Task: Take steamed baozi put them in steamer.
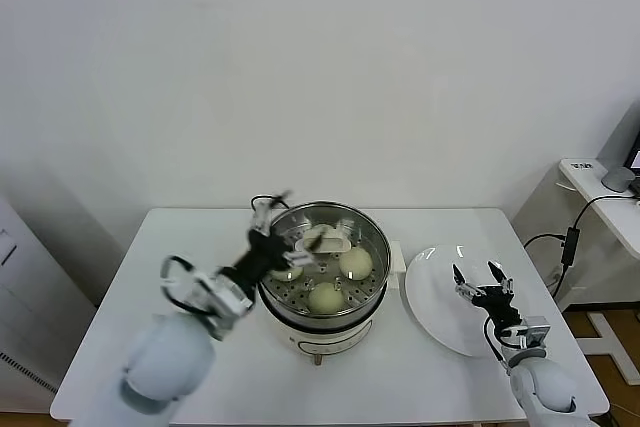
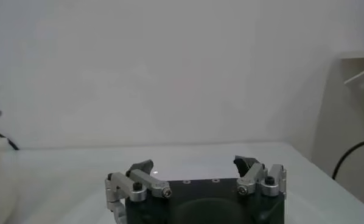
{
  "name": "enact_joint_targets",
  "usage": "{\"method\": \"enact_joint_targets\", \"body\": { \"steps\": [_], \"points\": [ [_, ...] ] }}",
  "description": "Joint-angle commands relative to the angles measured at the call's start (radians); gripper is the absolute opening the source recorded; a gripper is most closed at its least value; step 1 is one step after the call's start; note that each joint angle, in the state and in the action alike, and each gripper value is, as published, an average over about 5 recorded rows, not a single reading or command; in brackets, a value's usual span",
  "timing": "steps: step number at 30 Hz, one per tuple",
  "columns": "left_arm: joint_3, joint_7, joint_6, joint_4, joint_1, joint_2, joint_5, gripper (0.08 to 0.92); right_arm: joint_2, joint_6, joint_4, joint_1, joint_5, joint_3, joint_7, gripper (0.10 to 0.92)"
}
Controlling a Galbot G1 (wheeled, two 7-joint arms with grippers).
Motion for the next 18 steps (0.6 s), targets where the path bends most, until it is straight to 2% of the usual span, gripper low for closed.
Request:
{"method": "enact_joint_targets", "body": {
  "steps": [1, 7, 11, 18],
  "points": [
    [-0.455, -0.284, 0.026, 0.081, 0.201, -0.049, -0.669, 0.822, -0.028, -0.084, 0.159, -0.04, -0.004, 0.021, 0.044, 0.823],
    [-0.489, -0.237, -0.043, 0.248, 0.346, -0.032, -0.587, 0.823, -0.034, -0.134, 0.208, -0.078, 0.006, 0.052, 0.062, 0.823],
    [-0.485, -0.242, -0.053, 0.309, 0.355, -0.044, -0.598, 0.823, -0.029, -0.155, 0.23, -0.095, -0.009, 0.068, 0.07, 0.823],
    [-0.455, -0.269, -0.038, 0.344, 0.332, -0.068, -0.565, 0.823, -0.045, -0.192, 0.275, -0.128, -0.007, 0.087, 0.063, 0.823]
  ]
}}
